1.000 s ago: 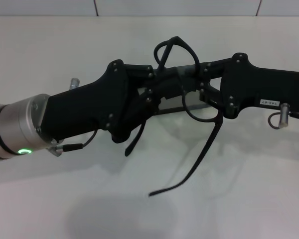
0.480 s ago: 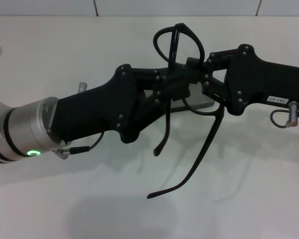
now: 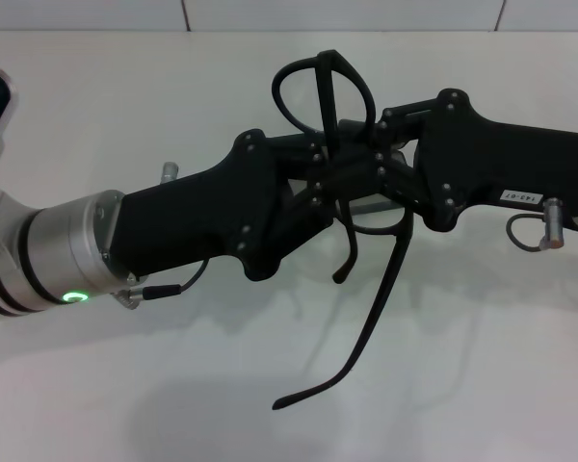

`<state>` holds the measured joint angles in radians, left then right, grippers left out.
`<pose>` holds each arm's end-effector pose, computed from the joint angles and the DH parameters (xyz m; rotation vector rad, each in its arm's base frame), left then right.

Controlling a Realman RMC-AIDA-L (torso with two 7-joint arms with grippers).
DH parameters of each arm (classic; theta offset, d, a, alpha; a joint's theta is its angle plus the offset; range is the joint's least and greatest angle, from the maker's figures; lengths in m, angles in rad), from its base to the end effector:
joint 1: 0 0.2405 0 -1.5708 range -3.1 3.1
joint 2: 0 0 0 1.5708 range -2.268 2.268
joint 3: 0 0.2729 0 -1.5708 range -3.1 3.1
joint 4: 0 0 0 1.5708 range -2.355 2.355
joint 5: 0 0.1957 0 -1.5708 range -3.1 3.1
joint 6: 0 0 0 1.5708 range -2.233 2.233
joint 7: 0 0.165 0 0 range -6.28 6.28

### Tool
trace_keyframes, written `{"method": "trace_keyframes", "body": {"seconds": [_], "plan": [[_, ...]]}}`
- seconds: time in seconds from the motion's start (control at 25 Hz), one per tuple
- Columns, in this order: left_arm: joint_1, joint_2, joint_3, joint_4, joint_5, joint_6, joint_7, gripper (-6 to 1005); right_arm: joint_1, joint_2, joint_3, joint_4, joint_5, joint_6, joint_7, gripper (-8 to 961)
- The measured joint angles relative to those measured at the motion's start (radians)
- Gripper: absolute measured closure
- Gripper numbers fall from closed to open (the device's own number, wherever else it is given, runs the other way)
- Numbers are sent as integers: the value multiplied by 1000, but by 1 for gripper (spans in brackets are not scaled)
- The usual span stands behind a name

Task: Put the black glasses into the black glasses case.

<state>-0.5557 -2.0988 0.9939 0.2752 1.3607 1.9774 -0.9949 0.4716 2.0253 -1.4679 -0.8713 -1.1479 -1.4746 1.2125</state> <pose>-0.1765 0.2698 -0.0322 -2.6090 -0.2240 -1.7220 0.1364 0.3160 -0.0314 -2.7649 -0.0196 1.2151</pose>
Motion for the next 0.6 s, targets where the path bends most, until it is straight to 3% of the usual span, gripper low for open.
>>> {"method": "trace_keyframes", "body": {"seconds": [0.6], "plan": [[-20,0,-2,-22,-17,-43,8,922,13,0,0,15,1,-16,-3,844]]}}
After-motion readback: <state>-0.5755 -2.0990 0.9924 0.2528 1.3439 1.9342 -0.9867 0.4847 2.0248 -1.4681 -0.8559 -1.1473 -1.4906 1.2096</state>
